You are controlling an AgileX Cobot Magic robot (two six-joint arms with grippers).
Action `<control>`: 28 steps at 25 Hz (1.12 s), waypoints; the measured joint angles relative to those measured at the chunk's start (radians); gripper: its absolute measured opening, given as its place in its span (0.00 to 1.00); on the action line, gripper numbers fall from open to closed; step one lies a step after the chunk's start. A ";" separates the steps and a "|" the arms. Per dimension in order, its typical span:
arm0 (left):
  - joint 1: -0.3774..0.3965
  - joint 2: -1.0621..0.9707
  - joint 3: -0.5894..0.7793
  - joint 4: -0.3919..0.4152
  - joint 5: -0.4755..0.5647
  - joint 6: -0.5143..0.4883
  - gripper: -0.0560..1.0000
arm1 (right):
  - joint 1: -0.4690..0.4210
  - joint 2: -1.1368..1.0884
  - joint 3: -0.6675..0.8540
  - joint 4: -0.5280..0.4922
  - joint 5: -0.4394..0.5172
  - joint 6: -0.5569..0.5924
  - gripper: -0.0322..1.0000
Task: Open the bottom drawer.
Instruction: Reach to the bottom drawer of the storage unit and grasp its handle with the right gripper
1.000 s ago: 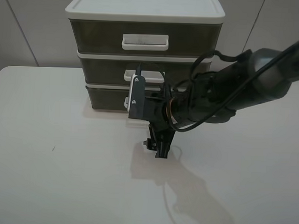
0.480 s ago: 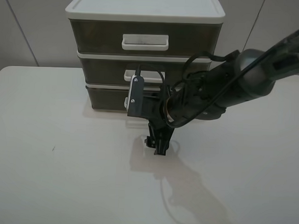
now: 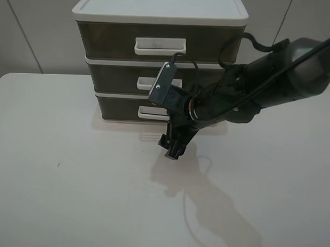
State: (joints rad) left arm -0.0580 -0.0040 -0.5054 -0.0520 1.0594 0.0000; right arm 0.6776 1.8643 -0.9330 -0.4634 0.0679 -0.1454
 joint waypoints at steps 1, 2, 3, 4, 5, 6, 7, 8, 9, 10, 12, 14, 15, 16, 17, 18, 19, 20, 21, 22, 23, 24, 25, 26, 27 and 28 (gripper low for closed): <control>0.000 0.000 0.000 0.000 0.000 0.000 0.76 | 0.002 -0.017 0.021 0.013 -0.029 -0.014 0.81; 0.000 0.000 0.000 0.000 0.000 0.000 0.76 | 0.003 -0.027 0.038 0.027 -0.068 -0.038 0.81; 0.000 0.000 0.000 0.000 0.000 0.000 0.76 | 0.003 -0.030 0.058 0.043 -0.121 -0.069 0.81; 0.000 0.000 0.000 0.000 0.000 0.000 0.76 | 0.003 -0.027 0.073 0.065 -0.157 -0.099 0.81; 0.000 0.000 0.000 0.000 0.000 0.000 0.76 | 0.003 -0.022 0.085 0.090 -0.188 -0.135 0.81; 0.000 0.000 0.000 0.000 0.000 0.000 0.76 | 0.004 -0.014 0.093 0.116 -0.214 -0.168 0.81; 0.000 0.000 0.000 0.000 0.000 0.000 0.76 | 0.004 -0.004 0.099 0.138 -0.231 -0.190 0.81; 0.000 0.000 0.000 0.000 0.000 0.000 0.76 | 0.004 0.007 0.100 0.159 -0.239 -0.210 0.81; 0.000 0.000 0.000 0.000 0.000 0.000 0.76 | 0.004 0.018 0.102 0.173 -0.250 -0.220 0.81; 0.000 0.000 0.000 0.000 0.000 0.000 0.76 | 0.004 0.027 0.102 0.181 -0.257 -0.226 0.81; 0.000 0.000 0.000 0.000 0.000 0.000 0.76 | 0.004 0.051 0.102 0.186 -0.286 -0.231 0.81; 0.000 0.000 0.000 0.000 0.000 0.000 0.76 | 0.005 0.071 0.102 0.194 -0.328 -0.235 0.81; 0.000 0.000 0.000 0.000 0.000 0.000 0.76 | 0.005 0.081 0.102 0.205 -0.345 -0.237 0.81; 0.000 0.000 0.000 0.000 0.000 0.000 0.76 | 0.005 0.088 0.102 0.217 -0.361 -0.246 0.81; 0.000 0.000 0.000 0.000 0.000 0.000 0.76 | 0.005 0.092 0.102 0.235 -0.375 -0.262 0.81; 0.000 0.000 0.000 0.000 0.000 0.000 0.76 | 0.005 0.095 0.102 0.248 -0.383 -0.280 0.81; 0.000 0.000 0.000 0.000 0.000 0.000 0.76 | 0.005 0.095 0.102 0.266 -0.387 -0.303 0.81; 0.000 0.000 0.000 0.000 0.000 0.000 0.76 | 0.005 0.095 0.102 0.278 -0.389 -0.322 0.81; 0.000 0.000 0.000 0.000 0.000 0.000 0.76 | 0.005 0.095 0.102 0.287 -0.393 -0.333 0.81; 0.000 0.000 0.000 0.000 0.000 0.000 0.76 | 0.005 0.097 0.102 0.289 -0.396 -0.340 0.81; 0.000 0.000 0.000 0.000 0.000 0.000 0.76 | 0.005 0.102 0.102 0.291 -0.404 -0.343 0.81; 0.000 0.000 0.000 0.000 0.000 0.000 0.76 | 0.005 0.106 0.102 0.293 -0.415 -0.347 0.81; 0.000 0.000 0.000 0.000 0.000 0.000 0.76 | 0.005 0.115 0.102 0.295 -0.428 -0.350 0.81; 0.000 0.000 0.000 0.000 0.000 0.000 0.76 | 0.005 0.123 0.102 0.299 -0.434 -0.358 0.81; 0.000 0.000 0.000 0.000 0.000 0.000 0.76 | 0.005 0.132 0.102 0.307 -0.441 -0.370 0.81; 0.000 0.000 0.000 0.000 0.000 0.000 0.76 | 0.004 0.138 0.102 0.310 -0.445 -0.381 0.81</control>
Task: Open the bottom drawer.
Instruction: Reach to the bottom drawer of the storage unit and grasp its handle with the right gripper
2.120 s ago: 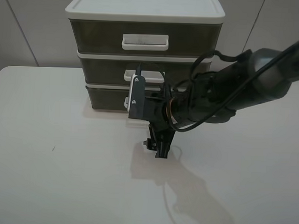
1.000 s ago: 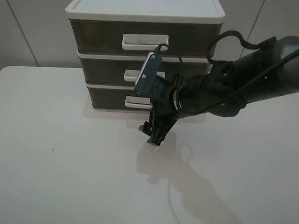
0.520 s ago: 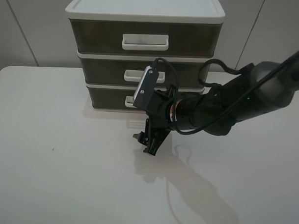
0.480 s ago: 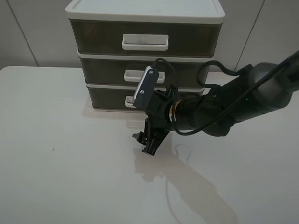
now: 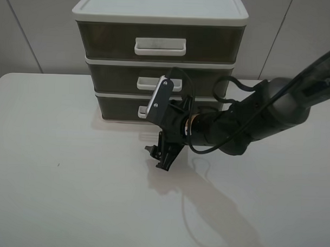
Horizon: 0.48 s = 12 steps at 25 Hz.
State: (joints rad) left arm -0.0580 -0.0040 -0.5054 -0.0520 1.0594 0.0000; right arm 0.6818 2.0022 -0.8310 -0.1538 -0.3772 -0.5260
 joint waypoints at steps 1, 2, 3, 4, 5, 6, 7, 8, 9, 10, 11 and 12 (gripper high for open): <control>0.000 0.000 0.000 0.000 0.000 0.000 0.76 | 0.000 0.004 0.000 0.000 -0.004 -0.007 0.81; 0.000 0.000 0.000 0.000 0.000 0.000 0.76 | 0.000 0.007 0.000 0.001 -0.005 -0.015 0.81; 0.000 0.000 0.000 0.000 0.000 0.000 0.76 | 0.000 0.008 0.000 0.001 -0.012 -0.022 0.80; 0.000 0.000 0.000 0.000 0.000 0.000 0.76 | 0.000 0.009 0.000 0.001 -0.020 -0.024 0.80; 0.000 0.000 0.000 0.000 0.000 0.000 0.76 | 0.000 0.009 0.000 0.001 -0.021 -0.026 0.79; 0.000 0.000 0.000 0.000 0.000 0.000 0.76 | 0.000 0.009 0.000 0.001 -0.023 -0.028 0.78; 0.000 0.000 0.000 0.000 0.000 0.000 0.76 | 0.000 0.009 0.000 0.001 -0.025 -0.029 0.77; 0.000 0.000 0.000 0.000 0.000 0.000 0.76 | 0.000 0.009 0.000 0.001 -0.025 -0.029 0.76; 0.000 0.000 0.000 0.000 0.000 0.000 0.76 | 0.000 0.009 0.000 0.001 -0.025 -0.029 0.76; 0.000 0.000 0.000 0.000 0.000 0.000 0.76 | 0.000 0.009 0.000 0.001 -0.025 -0.030 0.75; 0.000 0.000 0.000 0.000 0.000 0.000 0.76 | 0.000 0.009 0.000 0.001 -0.026 -0.031 0.75; 0.000 0.000 0.000 0.000 0.000 0.000 0.76 | 0.000 0.009 0.004 0.001 -0.032 -0.032 0.75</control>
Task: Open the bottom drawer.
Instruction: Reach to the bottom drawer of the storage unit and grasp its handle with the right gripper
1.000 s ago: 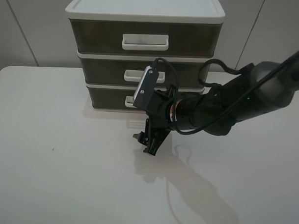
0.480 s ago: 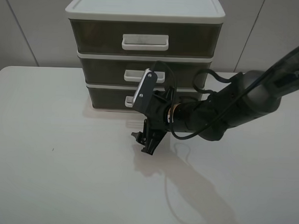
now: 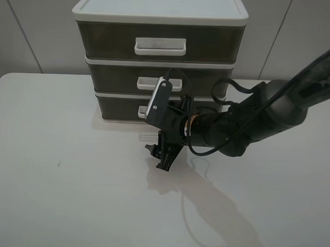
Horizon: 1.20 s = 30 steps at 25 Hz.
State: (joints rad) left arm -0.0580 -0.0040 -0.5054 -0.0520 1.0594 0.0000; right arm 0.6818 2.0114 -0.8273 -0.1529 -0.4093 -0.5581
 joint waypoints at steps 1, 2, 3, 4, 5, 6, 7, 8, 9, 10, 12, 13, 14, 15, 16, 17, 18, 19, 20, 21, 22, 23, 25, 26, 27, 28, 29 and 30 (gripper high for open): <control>0.000 0.000 0.000 0.000 0.000 0.000 0.76 | 0.000 0.000 0.010 -0.002 -0.012 0.000 0.75; 0.000 0.000 0.000 0.000 0.000 0.000 0.76 | 0.000 0.000 0.020 -0.005 -0.030 -0.005 0.75; 0.000 0.000 0.000 0.000 0.000 0.000 0.76 | 0.000 0.000 0.034 -0.008 -0.049 -0.012 0.75; 0.000 0.000 0.000 0.000 0.000 0.000 0.76 | 0.000 0.000 0.048 -0.011 -0.063 -0.026 0.75; 0.000 0.000 0.000 0.000 0.000 0.000 0.76 | 0.000 0.000 0.058 -0.013 -0.079 -0.040 0.75; 0.000 0.000 0.000 0.000 0.000 0.000 0.76 | 0.000 0.000 0.063 -0.017 -0.090 -0.050 0.75; 0.000 0.000 0.000 0.000 0.000 0.000 0.76 | 0.000 0.000 0.064 -0.018 -0.095 -0.056 0.75; 0.000 0.000 0.000 0.000 0.000 0.000 0.76 | 0.000 0.000 0.064 -0.019 -0.099 -0.059 0.75; 0.000 0.000 0.000 0.000 0.000 0.000 0.76 | 0.000 0.000 0.064 -0.019 -0.104 -0.065 0.75; 0.000 0.000 0.000 0.000 0.000 0.000 0.76 | 0.000 0.000 0.064 -0.019 -0.106 -0.073 0.75; 0.000 0.000 0.000 0.000 0.000 0.000 0.76 | 0.000 0.000 0.064 -0.019 -0.107 -0.116 0.75; 0.000 0.000 0.000 0.000 0.000 0.000 0.76 | 0.000 0.000 0.064 -0.015 -0.111 -0.147 0.75; 0.000 0.000 0.000 0.000 0.000 0.000 0.76 | 0.000 0.000 0.064 -0.007 -0.114 -0.175 0.75; 0.000 0.000 0.000 0.000 0.000 0.000 0.76 | 0.000 0.000 0.064 0.007 -0.118 -0.212 0.75; 0.000 0.000 0.000 0.000 0.000 0.000 0.76 | 0.000 0.000 0.064 0.022 -0.125 -0.251 0.75; 0.000 0.000 0.000 0.000 0.000 0.000 0.76 | 0.000 0.000 0.064 0.035 -0.132 -0.288 0.75; 0.000 0.000 0.000 0.000 0.000 0.000 0.76 | 0.000 0.000 0.064 0.055 -0.138 -0.317 0.75; 0.000 0.000 0.000 0.000 0.000 0.000 0.76 | 0.000 0.000 0.064 0.075 -0.144 -0.349 0.75; 0.000 0.000 0.000 0.000 0.000 0.000 0.76 | -0.001 0.000 0.064 0.093 -0.148 -0.377 0.75; 0.000 0.000 0.000 0.000 0.000 0.000 0.76 | -0.004 0.000 0.064 0.108 -0.152 -0.396 0.75; 0.000 0.000 0.000 0.000 0.000 0.000 0.76 | -0.008 0.000 0.064 0.117 -0.155 -0.415 0.75; 0.000 0.000 0.000 0.000 0.000 0.000 0.76 | -0.013 0.000 0.064 0.128 -0.159 -0.431 0.75; 0.000 0.000 0.000 0.000 0.000 0.000 0.76 | -0.021 0.000 0.061 0.140 -0.161 -0.442 0.75; 0.000 0.000 0.000 0.000 0.000 0.000 0.76 | -0.022 0.001 0.061 0.140 -0.165 -0.446 0.75; 0.000 0.000 0.000 0.000 0.000 0.000 0.76 | -0.023 0.004 0.061 0.140 -0.167 -0.449 0.75; 0.000 0.000 0.000 0.000 0.000 0.000 0.76 | -0.023 0.012 0.060 0.141 -0.174 -0.450 0.75; 0.000 0.000 0.000 0.000 0.000 0.000 0.76 | -0.023 0.021 0.060 0.142 -0.177 -0.451 0.75; 0.000 0.000 0.000 0.000 0.000 0.000 0.76 | -0.023 0.031 0.060 0.147 -0.180 -0.456 0.75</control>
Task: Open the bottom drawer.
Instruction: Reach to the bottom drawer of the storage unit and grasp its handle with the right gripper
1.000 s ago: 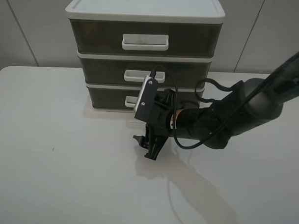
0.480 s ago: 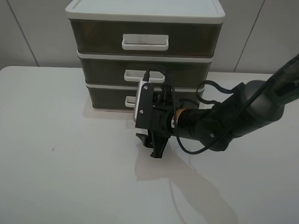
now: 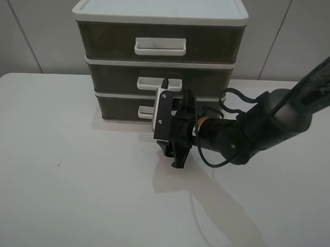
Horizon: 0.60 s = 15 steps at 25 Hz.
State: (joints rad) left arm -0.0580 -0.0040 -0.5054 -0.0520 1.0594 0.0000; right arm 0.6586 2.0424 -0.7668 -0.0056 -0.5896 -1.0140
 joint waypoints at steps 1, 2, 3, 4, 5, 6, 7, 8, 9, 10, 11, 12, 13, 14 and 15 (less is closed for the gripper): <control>0.000 0.000 0.000 0.000 0.000 0.000 0.76 | 0.000 0.011 0.000 0.006 -0.003 -0.004 0.75; 0.000 0.000 0.000 0.000 0.000 0.000 0.76 | 0.000 0.022 0.000 0.014 -0.010 -0.009 0.75; 0.000 0.000 0.000 0.000 0.000 0.000 0.76 | 0.000 0.030 0.000 0.022 -0.017 -0.014 0.75; 0.000 0.000 0.000 0.000 0.000 0.000 0.76 | 0.000 0.036 0.000 0.033 -0.028 -0.019 0.75; 0.000 0.000 0.000 0.000 0.000 0.000 0.76 | 0.000 0.038 0.000 0.040 -0.040 -0.020 0.75; 0.000 0.000 0.000 0.000 0.000 0.000 0.76 | 0.000 0.039 0.000 0.047 -0.049 -0.022 0.75; 0.000 0.000 0.000 0.000 0.000 0.000 0.76 | 0.000 0.039 0.000 0.053 -0.056 -0.024 0.75; 0.000 0.000 0.000 0.000 0.000 0.000 0.76 | 0.000 0.039 0.000 0.061 -0.063 -0.032 0.75; 0.000 0.000 0.000 0.000 0.000 0.000 0.76 | 0.000 0.041 0.000 0.066 -0.068 -0.042 0.75; 0.000 0.000 0.000 0.000 0.000 0.000 0.76 | 0.000 0.042 0.000 0.073 -0.070 -0.057 0.75; 0.000 0.000 0.000 0.000 0.000 0.000 0.76 | 0.000 0.044 0.000 0.081 -0.073 -0.070 0.75; 0.000 0.000 0.000 0.000 0.000 0.000 0.76 | 0.000 0.051 0.000 0.089 -0.077 -0.081 0.75; 0.000 0.000 0.000 0.000 0.000 0.000 0.76 | 0.000 0.057 0.000 0.095 -0.078 -0.085 0.75; 0.000 0.000 0.000 0.000 0.000 0.000 0.76 | 0.000 0.064 0.000 0.097 -0.078 -0.092 0.75; 0.000 0.000 0.000 0.000 0.000 0.000 0.76 | 0.000 0.068 0.000 0.097 -0.078 -0.097 0.75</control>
State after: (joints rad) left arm -0.0580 -0.0040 -0.5054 -0.0520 1.0594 0.0000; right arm 0.6586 2.1099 -0.7672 0.0916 -0.6676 -1.1106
